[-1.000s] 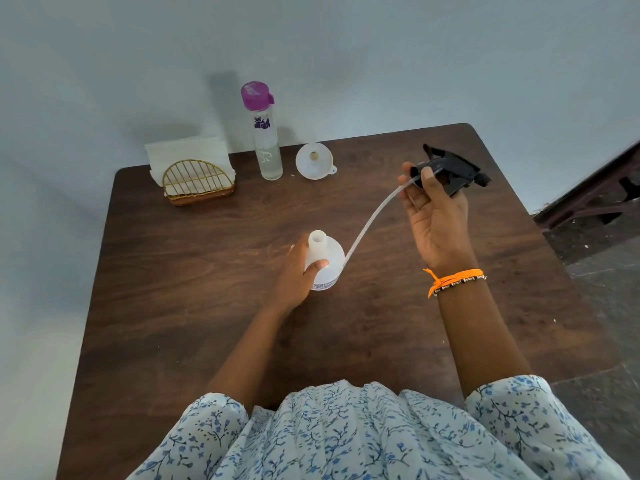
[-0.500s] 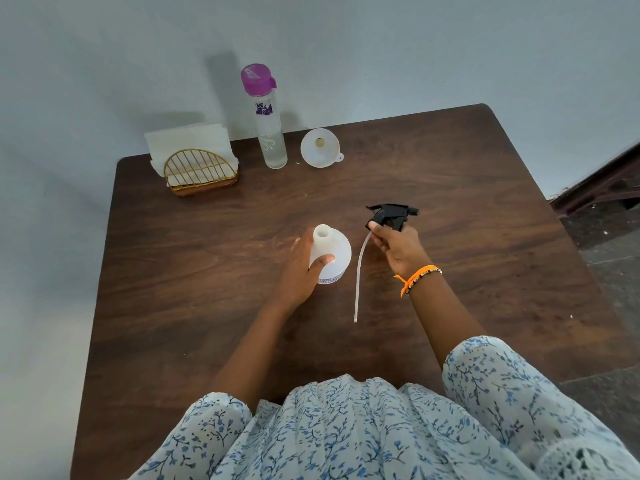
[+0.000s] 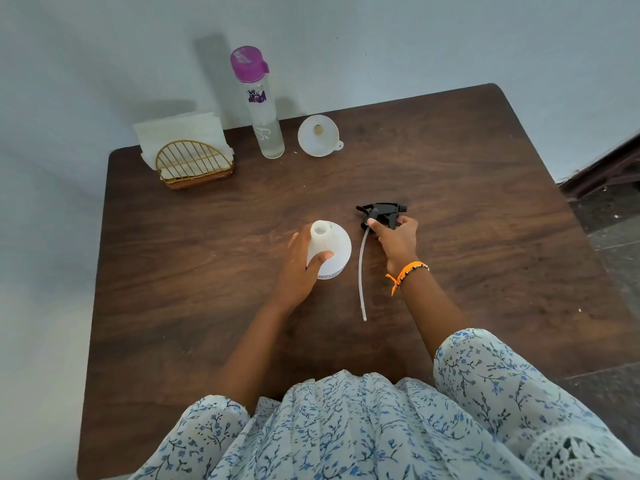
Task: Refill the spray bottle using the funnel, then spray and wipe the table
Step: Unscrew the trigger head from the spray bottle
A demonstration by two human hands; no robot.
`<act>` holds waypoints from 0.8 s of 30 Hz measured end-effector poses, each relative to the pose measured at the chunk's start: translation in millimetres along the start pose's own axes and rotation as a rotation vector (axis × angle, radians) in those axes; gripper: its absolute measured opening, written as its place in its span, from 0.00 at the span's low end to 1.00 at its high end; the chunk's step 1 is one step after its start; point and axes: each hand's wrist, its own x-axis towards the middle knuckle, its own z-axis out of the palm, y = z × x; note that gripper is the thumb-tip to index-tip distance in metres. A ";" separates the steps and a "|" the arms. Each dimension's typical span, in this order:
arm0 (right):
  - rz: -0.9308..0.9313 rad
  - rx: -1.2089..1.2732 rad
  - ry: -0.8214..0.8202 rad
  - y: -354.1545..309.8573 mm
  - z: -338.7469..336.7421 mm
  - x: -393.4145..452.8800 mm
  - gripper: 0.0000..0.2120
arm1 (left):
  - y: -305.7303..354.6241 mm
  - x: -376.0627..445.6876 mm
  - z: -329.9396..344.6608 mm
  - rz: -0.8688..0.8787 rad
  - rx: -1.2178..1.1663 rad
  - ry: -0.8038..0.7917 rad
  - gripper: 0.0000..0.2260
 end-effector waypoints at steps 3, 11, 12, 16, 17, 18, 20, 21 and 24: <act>-0.046 -0.064 0.036 -1.1 0.0 -5.5 0.30 | -0.5 0.2 -1.1 0.002 -0.004 -0.003 0.22; -0.226 -0.311 0.085 3.7 -2.0 -2.8 0.25 | 3.2 0.3 -1.6 -0.001 -0.007 -0.006 0.22; -0.235 -0.341 0.090 4.5 -2.7 -1.5 0.25 | 4.1 0.1 -1.9 -0.002 -0.009 -0.008 0.22; -0.211 -0.394 0.042 9.1 -6.9 4.8 0.21 | 5.8 0.5 -6.2 0.009 -0.019 -0.026 0.23; -0.217 -0.404 0.031 9.8 -8.1 5.3 0.20 | 6.7 0.6 -7.0 0.006 -0.022 -0.032 0.22; -0.219 -0.405 0.022 10.5 -9.1 6.0 0.19 | 7.8 0.8 -7.2 0.000 -0.024 -0.036 0.21; -0.173 -0.329 0.004 9.9 -10.6 5.7 0.16 | 8.2 0.4 -6.6 -0.017 -0.034 -0.043 0.21; -0.118 -0.243 0.002 8.3 -11.2 5.2 0.14 | 7.8 0.6 -6.1 -0.025 -0.043 -0.048 0.21; 0.046 -0.032 -0.005 0.0 -12.2 1.4 0.11 | 8.5 2.7 -8.3 -0.086 -0.050 -0.088 0.25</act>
